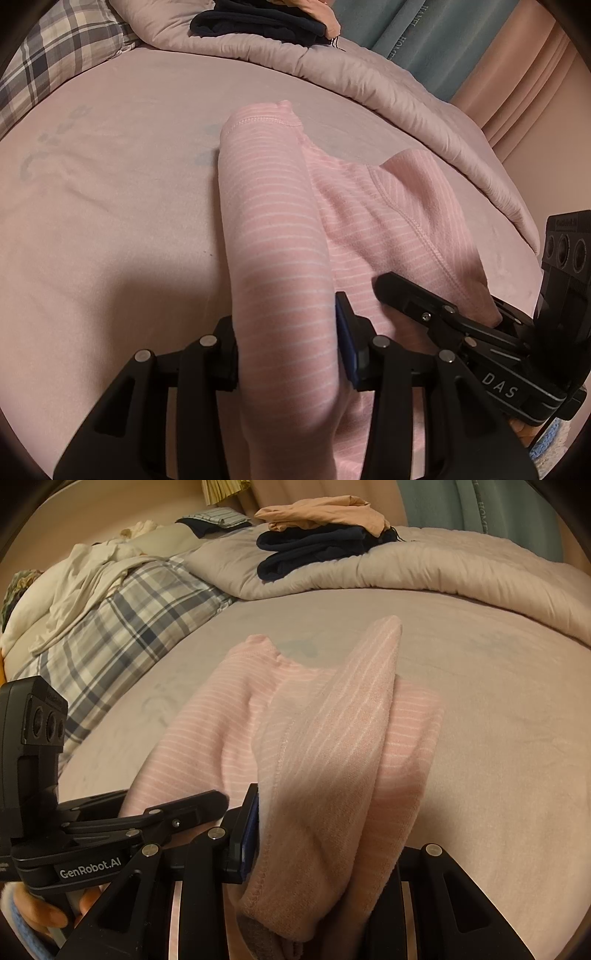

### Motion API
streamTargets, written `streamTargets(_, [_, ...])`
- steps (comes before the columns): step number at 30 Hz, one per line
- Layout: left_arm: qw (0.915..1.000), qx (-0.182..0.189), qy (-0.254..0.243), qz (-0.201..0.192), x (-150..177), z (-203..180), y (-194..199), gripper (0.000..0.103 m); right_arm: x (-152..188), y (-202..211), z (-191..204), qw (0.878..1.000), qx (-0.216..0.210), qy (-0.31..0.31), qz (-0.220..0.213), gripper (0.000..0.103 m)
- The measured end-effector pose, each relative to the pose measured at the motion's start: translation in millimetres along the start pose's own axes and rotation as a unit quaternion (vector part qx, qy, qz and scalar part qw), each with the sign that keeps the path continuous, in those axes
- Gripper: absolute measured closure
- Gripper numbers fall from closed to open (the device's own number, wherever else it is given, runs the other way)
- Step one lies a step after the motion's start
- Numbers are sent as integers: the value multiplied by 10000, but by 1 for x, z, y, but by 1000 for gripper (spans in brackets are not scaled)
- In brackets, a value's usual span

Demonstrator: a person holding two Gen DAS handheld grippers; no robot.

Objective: Fold small clothes

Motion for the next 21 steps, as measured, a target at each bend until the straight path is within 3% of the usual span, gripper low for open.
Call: streamTargets(21, [10000,-16,-13,-5,-1,1,-1,60,1,-1,-1,10000,-4,-11,3,72])
Point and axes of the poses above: each gripper's, at about its wrist camera, not at the fingertips, and y roughly against the way its jaws point, z to its left, x to its underside, the point moved 9 cm from there along -y, roughly the way its jaws point, and after that the axes turned 15 degrees about -z, right-handed, at the moved point
